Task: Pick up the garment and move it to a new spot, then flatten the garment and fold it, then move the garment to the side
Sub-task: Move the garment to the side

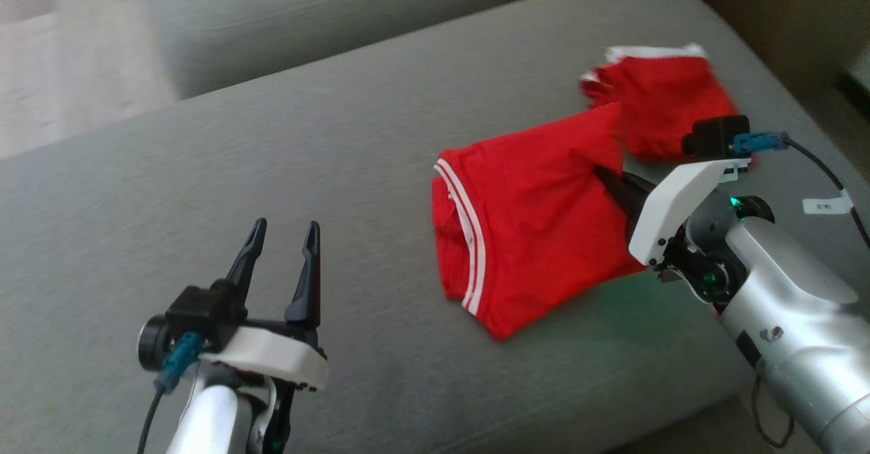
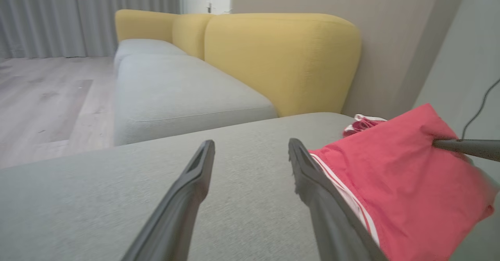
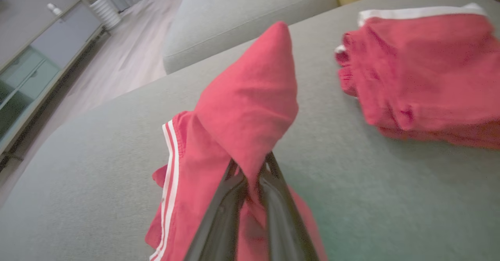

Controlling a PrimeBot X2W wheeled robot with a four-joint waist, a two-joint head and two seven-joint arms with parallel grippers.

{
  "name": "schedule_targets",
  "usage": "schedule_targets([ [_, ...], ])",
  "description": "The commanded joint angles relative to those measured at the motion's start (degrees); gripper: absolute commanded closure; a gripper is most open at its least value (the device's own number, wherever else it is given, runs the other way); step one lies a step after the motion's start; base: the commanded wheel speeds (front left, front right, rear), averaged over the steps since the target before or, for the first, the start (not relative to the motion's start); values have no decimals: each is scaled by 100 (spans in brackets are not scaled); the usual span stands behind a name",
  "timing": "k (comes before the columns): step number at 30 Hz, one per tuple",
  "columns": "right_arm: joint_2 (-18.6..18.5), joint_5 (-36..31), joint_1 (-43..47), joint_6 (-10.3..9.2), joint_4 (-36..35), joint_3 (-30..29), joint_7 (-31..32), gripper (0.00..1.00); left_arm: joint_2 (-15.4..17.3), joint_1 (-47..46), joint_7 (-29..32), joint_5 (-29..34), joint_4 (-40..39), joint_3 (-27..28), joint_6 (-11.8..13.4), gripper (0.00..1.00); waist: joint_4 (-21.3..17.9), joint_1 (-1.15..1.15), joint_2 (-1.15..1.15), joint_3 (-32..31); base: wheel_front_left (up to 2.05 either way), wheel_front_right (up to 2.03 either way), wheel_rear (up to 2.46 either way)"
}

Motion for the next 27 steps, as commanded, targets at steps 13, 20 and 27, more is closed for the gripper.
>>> schedule_targets([
  [13, -467, 161, -588, -4, -263, 133, -273, 100, 36, -613, -70, 226, -68, 44, -87, 0, -329, 0, 0, 647, 0, 0, 0],
  [20, -913, 326, -1458, -4, -130, 165, -275, 100, 183, -948, -70, 420, 15, -13, -143, 0, 39, 0, 0, 1400, 0, 0, 0],
  [27, -1454, 554, -2203, -4, 369, 129, -187, 100, 290, -1307, -64, 547, 70, -94, -156, 0, 257, 0, 0, 2017, 0, 0, 0],
])
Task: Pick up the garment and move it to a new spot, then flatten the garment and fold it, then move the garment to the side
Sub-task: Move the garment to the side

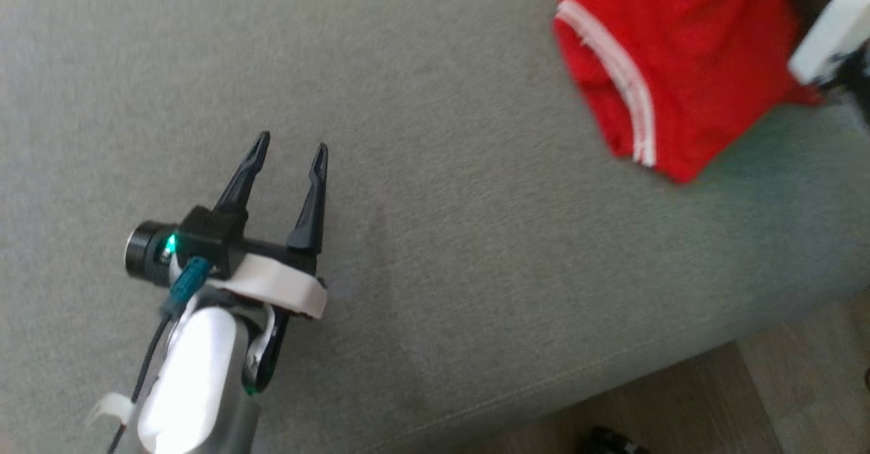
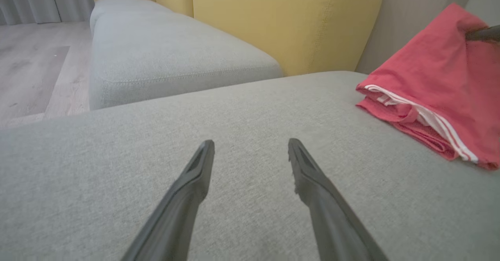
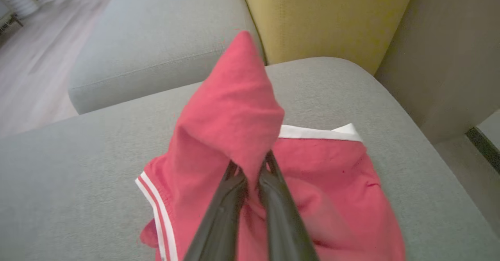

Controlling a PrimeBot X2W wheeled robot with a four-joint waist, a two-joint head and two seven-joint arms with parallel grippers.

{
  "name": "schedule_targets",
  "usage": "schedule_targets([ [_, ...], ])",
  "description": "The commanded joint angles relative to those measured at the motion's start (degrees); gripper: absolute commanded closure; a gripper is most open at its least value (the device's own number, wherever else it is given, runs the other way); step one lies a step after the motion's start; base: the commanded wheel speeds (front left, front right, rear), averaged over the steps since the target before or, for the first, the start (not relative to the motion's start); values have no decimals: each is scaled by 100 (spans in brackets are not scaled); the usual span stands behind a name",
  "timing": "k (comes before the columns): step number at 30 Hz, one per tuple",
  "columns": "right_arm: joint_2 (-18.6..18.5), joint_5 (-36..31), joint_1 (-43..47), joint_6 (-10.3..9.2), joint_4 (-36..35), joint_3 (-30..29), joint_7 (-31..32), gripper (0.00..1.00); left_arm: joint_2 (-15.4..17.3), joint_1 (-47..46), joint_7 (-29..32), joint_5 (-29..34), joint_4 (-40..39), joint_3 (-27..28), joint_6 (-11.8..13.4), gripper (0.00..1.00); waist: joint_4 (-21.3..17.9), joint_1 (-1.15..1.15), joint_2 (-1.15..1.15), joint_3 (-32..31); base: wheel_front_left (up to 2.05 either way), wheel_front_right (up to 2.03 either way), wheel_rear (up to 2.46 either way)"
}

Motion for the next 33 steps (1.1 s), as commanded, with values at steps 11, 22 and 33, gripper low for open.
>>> schedule_targets([
  [11, -473, -288, -709, -4, 1315, 85, 326, 21, 78, -436, -55, 58, -108, 13, 52, 0, 274, -1, 0, 670, 0, 0, 0],
  [22, -215, -764, -822, -4, 2260, 131, -830, 0, -16, -346, -68, -171, -149, 176, 215, 0, 458, -1, 0, -53, 0, 0, 0],
  [33, 105, -797, -67, -4, 1142, 220, -2277, 0, -114, 614, -69, -857, -342, 994, 409, 0, 577, -1, 0, -1565, 0, 0, 0],
])
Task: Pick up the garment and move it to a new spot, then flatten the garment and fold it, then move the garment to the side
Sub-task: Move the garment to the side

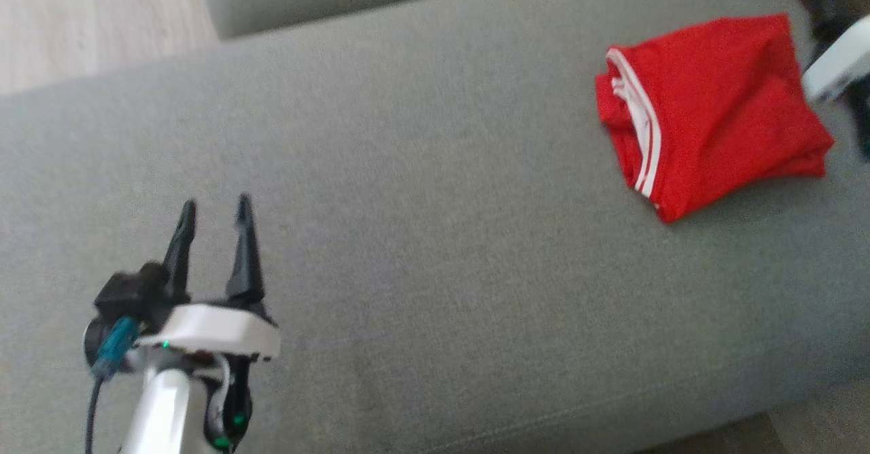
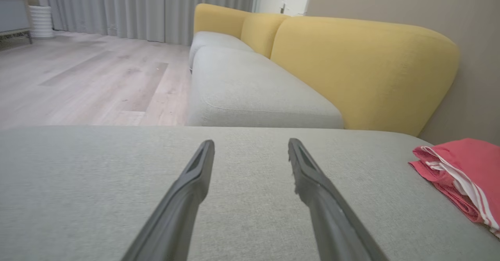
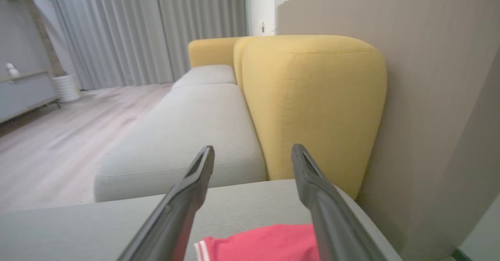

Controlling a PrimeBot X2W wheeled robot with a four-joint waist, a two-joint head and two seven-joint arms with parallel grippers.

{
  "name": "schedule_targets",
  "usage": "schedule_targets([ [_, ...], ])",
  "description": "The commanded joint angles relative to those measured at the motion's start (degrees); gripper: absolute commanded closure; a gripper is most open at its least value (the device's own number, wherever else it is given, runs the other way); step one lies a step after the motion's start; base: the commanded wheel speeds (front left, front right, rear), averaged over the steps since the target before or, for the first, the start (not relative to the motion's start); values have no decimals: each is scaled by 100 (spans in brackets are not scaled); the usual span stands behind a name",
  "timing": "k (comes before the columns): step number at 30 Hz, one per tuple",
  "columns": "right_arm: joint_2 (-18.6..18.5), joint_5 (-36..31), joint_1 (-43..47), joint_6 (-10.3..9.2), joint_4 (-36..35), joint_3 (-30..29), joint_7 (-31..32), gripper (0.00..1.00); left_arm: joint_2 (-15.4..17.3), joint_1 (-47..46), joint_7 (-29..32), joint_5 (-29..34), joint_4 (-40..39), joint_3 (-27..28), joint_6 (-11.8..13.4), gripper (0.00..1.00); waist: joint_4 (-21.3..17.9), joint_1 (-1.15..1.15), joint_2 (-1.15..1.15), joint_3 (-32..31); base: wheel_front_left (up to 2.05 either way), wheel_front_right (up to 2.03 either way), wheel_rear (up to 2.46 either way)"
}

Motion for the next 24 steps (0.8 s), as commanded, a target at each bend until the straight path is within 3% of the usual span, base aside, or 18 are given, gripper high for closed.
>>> schedule_targets([
  [1, -19, 60, 284, -4, -209, -3, -83, 0, 44, -123, -52, -25, -169, 261, 57, 0, 86, 1, 0, -456, 0, 0, 0],
  [7, -280, 92, 1573, -4, -1440, -282, -289, 0, 31, 296, -52, -115, -156, 469, 93, 0, 220, 1, 0, -858, 0, 0, 0],
  [10, -321, -288, 2521, -4, -2309, -1017, -304, 0, 35, 471, -52, -108, -185, 668, 126, 0, 301, 1, 0, -962, 0, 0, 0],
  [11, -321, -288, 2521, -4, -2309, -1017, -304, 0, 35, 471, -52, -108, -185, 668, 126, 0, 301, 1, 0, -962, 0, 0, 0],
  [12, -232, -633, 3033, -4, -2694, -1537, -305, 0, 31, 568, -52, -39, -196, 703, 166, 0, 335, 1, 0, -999, 0, 0, 0],
  [15, 49, -1155, 3803, -4, -3064, -2129, -306, 0, 41, 669, -52, 63, -157, 771, 178, 0, 402, 1, 0, -1038, 0, 0, 0],
  [24, 1054, -2278, 5013, -4, -3630, -2966, -306, 0, 39, 798, -52, 338, -47, 894, 72, 0, 612, 1, 0, -1145, 0, 0, 0],
])
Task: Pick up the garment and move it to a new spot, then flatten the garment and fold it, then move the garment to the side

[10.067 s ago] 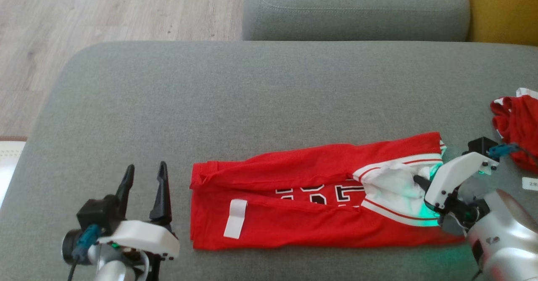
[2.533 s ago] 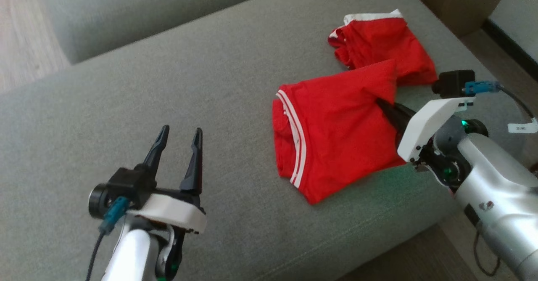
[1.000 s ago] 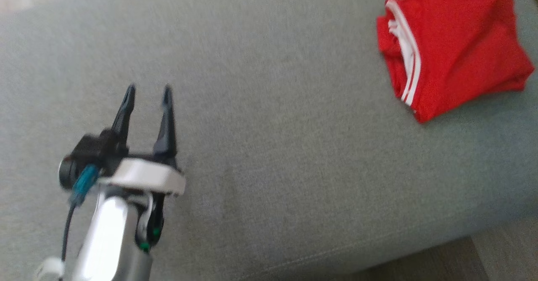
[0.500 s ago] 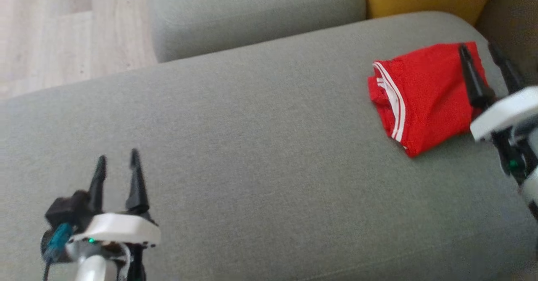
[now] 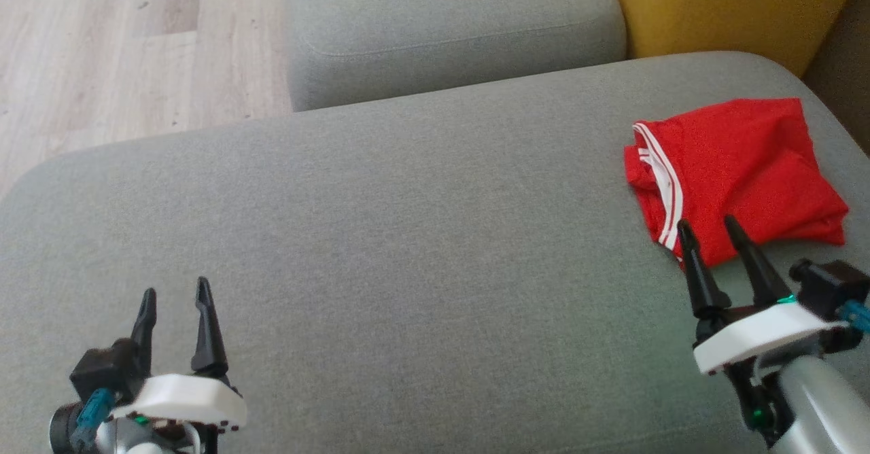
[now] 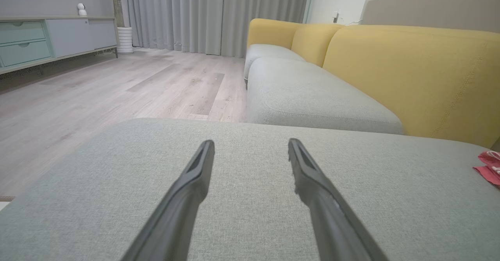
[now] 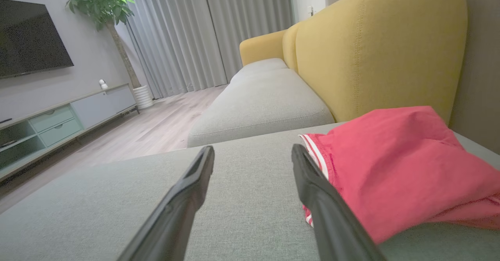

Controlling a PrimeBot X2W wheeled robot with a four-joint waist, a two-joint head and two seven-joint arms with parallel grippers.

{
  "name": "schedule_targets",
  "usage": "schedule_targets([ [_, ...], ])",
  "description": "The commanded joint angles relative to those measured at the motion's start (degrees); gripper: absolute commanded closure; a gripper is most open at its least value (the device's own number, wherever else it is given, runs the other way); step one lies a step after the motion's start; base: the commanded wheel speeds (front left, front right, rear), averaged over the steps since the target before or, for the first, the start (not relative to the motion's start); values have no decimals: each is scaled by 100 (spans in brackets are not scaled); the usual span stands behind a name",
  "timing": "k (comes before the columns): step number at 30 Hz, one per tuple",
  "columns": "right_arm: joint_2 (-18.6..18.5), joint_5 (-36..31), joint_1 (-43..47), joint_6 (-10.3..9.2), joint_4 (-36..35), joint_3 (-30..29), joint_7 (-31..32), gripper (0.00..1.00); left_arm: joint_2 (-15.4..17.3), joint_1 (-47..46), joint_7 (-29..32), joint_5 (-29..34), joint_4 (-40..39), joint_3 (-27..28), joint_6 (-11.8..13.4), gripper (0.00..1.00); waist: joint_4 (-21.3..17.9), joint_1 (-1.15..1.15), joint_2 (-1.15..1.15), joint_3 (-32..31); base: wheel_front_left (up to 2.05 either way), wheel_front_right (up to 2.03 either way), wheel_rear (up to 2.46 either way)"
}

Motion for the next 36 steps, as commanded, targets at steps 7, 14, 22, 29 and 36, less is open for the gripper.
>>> schedule_targets([
  [7, 326, -504, 150, -5, -376, -221, -77, 0, 1, -211, -52, 133, -137, 175, -108, 0, 128, 1, 0, -39, 0, 0, 0],
  [14, 554, -743, 255, -5, -445, -292, -77, 0, -21, -287, -52, 201, -78, 122, -145, 0, 171, 1, 0, 12, 0, 0, 0],
  [22, 717, -684, 530, -1, -60, -331, 36, 100, -65, 43, 77, 51, 381, 15, -156, 100, 171, 1, 0, 30, 0, 0, 0],
  [29, 771, -306, 525, -1, -116, -450, 152, 100, -63, -16, 208, -414, 379, 61, -203, 100, 192, 1, 0, 52, 0, 0, 0],
  [36, 826, 69, 521, -2, -174, -569, 268, 100, -62, -48, 304, -883, 344, 73, -250, 100, 213, 1, 0, 74, 0, 0, 0],
])
